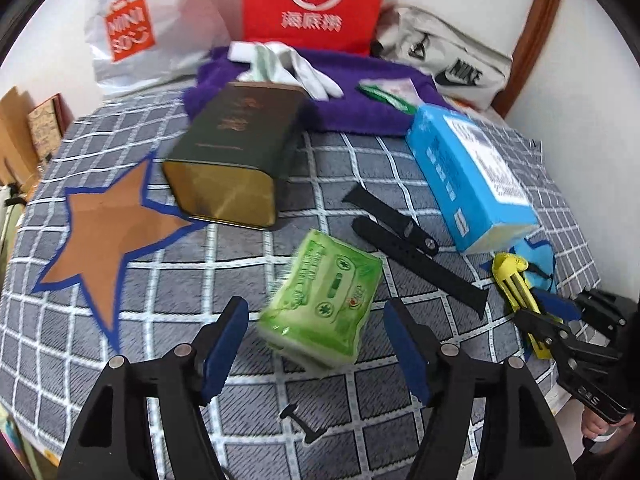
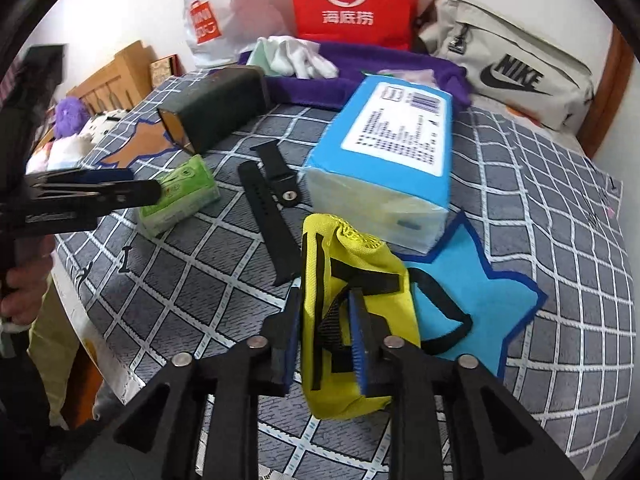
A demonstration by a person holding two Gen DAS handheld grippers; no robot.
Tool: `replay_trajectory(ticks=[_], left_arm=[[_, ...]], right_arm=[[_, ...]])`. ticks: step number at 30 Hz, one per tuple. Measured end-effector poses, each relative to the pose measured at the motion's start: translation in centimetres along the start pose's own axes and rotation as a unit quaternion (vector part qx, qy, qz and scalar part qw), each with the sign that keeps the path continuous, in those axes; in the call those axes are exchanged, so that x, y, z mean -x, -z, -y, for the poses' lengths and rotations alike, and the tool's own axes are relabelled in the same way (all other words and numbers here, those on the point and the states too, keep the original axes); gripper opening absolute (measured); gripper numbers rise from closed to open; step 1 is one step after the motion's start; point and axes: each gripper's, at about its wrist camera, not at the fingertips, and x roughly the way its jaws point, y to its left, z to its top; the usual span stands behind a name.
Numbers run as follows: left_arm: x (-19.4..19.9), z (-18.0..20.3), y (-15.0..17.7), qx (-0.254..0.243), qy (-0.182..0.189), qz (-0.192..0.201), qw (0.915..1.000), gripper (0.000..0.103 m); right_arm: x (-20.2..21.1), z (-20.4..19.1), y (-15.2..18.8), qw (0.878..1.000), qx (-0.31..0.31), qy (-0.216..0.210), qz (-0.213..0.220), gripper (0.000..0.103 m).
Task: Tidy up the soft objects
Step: 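Grasp the green cassette-printed tissue pack with the left tool while the right tool holds the yellow bag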
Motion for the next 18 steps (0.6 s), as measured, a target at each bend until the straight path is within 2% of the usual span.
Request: replay_trajectory(ticks=[1,3,7,11,15,18], left_arm=[[-0.5,0.2,0.0,-0.004,0.0,-0.005,1.0,0.068],[-1.4,0.5,0.0,-0.013,-0.008,-0.013,0.9998,0.068],[-2.6,1.1,0.0,-0.033,-0.027,-0.017,0.9989,0.068],[-2.8,1.5,0.0,-0.045,-0.035,-0.008,0.9983,0.068],[-2.7,1.5,-0.2,-0.048,-0.037,0.005,0.9982,0.062],[-2.5,1.3,-0.2,-0.047,-0.028,0.011,0.9984,0.06]], right_arm=[[0.3,0.1,0.1,1.0,0.0,-0.002,0.007,0.048],[0.9,0.6,0.2,1.0,-0.009,-0.001,0.022,0.065],[1.2,2.0,0.4,0.999,-0.036,-0.006,0.026,0.078],[-0.4,2.5,0.8,0.999,-0.052,-0.002,0.001,0.078],[-2.2,2.0,0.9,0.998,-0.061,-0.019,-0.026,0.078],[-2.9,1.3,0.7,0.998,-0.055,0.0,-0.024,0.079]])
